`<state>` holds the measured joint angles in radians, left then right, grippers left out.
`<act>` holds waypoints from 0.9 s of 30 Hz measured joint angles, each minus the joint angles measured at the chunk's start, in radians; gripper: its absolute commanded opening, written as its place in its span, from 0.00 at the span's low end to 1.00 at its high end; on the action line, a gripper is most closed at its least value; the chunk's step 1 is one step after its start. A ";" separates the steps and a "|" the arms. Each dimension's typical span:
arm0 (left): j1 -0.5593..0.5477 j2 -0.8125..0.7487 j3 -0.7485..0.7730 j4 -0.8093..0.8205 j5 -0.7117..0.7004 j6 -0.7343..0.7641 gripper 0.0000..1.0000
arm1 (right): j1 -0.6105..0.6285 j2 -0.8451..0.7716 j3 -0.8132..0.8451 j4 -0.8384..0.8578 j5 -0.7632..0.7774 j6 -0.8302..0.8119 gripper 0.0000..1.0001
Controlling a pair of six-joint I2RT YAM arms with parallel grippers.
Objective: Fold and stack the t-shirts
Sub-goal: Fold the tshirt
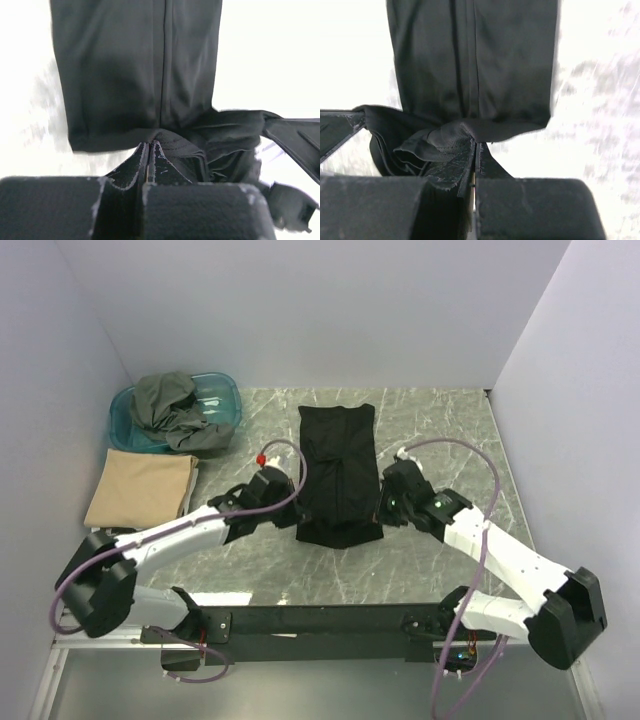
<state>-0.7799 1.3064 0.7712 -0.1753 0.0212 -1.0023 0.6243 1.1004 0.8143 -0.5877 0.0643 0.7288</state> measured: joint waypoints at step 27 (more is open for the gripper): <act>0.230 0.351 0.344 0.041 -0.033 0.153 0.01 | -0.245 0.462 0.350 0.132 -0.042 -0.172 0.00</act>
<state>-0.5499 1.6577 1.1152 -0.1341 -0.0116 -0.8490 0.3798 1.5620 1.1641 -0.4557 0.0227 0.5568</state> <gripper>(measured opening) 0.014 0.009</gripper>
